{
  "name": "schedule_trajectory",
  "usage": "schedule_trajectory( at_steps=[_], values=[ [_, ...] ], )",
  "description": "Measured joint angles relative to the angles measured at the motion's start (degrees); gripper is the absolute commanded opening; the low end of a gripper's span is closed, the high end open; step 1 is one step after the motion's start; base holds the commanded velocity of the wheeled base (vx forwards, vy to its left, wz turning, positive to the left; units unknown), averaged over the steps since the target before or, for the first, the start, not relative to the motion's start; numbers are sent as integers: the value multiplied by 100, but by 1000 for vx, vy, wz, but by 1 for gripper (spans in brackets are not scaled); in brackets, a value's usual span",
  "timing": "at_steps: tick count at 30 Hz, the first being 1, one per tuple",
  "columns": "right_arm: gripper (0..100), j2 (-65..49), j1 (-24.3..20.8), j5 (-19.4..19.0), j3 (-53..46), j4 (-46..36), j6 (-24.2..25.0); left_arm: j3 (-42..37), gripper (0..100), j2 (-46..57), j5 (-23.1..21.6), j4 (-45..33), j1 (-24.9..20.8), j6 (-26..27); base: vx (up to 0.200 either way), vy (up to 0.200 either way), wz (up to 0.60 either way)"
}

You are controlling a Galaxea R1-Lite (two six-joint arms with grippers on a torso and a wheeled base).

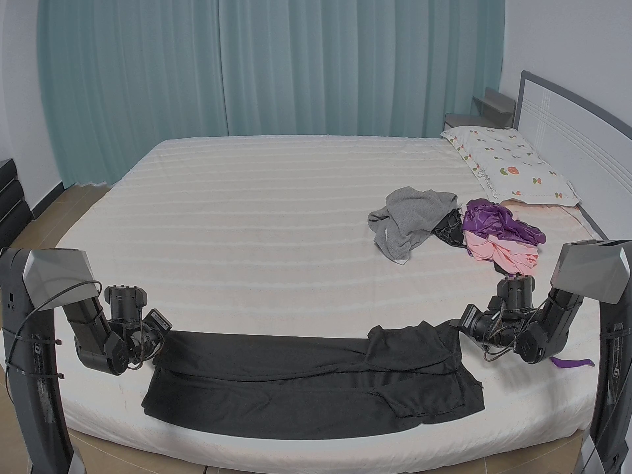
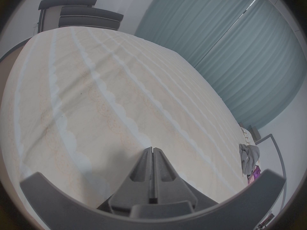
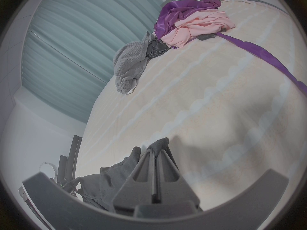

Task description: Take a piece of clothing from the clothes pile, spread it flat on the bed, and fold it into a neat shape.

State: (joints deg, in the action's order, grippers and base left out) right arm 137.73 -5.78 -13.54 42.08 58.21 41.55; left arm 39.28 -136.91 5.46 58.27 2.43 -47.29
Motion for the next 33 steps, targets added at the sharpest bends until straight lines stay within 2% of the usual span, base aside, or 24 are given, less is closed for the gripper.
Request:
schedule_trajectory(
  at_steps=[2,3,4,5,12,17,26,33],
  values=[
    [0,-5,13,0,2,-27,0,0,0,0,0,0,-11,2,0,0,0],
    [100,-7,16,0,2,-33,0,-12,0,0,-10,0,-15,2,0,0,0],
    [100,-7,20,2,-2,-35,2,-28,0,1,-22,-2,-22,5,0,0,0],
    [100,-7,24,2,-9,-33,2,-41,100,4,-35,-2,-26,2,0,0,0],
    [100,-171,35,-63,-151,48,5,-87,100,23,-65,-2,-45,-23,0,0,0],
    [100,-672,-94,-402,-407,20,-85,-96,100,63,-78,-9,-20,-167,0,0,0],
    [100,-937,-555,-580,-549,-842,-963,-199,100,163,-90,-13,22,-250,0,0,0],
    [100,-768,-657,-567,-512,-1056,-1185,-227,100,194,-90,-17,51,-246,0,0,0]
  ],
)
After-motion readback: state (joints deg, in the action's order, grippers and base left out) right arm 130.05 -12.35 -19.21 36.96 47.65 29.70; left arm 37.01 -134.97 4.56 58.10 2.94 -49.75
